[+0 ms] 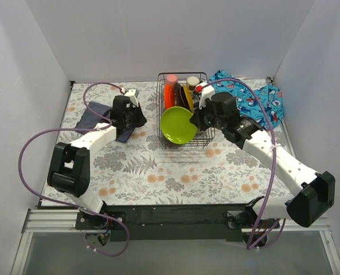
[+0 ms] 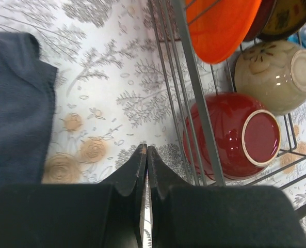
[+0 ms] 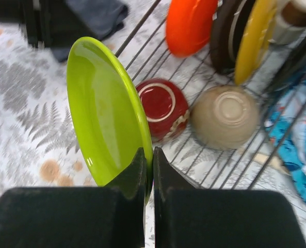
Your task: Load the mixed dishes into the dish rack
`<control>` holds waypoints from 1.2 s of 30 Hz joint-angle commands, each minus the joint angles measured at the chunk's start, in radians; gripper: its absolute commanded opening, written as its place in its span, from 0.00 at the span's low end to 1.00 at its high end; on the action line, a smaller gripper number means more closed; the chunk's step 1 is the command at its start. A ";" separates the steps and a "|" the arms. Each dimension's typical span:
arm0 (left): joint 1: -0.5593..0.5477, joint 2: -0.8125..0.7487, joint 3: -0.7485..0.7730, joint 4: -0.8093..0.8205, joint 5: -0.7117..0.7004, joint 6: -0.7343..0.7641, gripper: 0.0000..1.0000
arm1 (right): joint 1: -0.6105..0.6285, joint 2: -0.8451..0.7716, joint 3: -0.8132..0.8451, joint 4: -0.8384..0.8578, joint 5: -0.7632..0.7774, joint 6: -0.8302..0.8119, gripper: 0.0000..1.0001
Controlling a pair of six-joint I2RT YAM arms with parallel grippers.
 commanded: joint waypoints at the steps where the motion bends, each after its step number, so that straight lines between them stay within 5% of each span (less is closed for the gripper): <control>1: -0.050 0.014 -0.003 0.058 0.067 -0.034 0.00 | 0.108 0.050 0.123 0.012 0.553 0.038 0.01; 9: -0.162 0.012 -0.035 0.068 0.130 -0.053 0.00 | 0.141 0.154 0.247 0.096 0.884 0.078 0.01; 18: -0.228 -0.138 -0.168 0.077 0.137 -0.090 0.00 | 0.190 0.321 0.408 0.210 0.910 0.017 0.01; 27: -0.123 -0.383 -0.243 -0.199 -0.256 -0.151 0.00 | 0.264 0.556 0.588 0.331 1.024 -0.094 0.01; 36: 0.037 -0.540 -0.343 -0.248 -0.198 -0.212 0.00 | 0.267 0.768 0.729 0.443 1.183 -0.184 0.01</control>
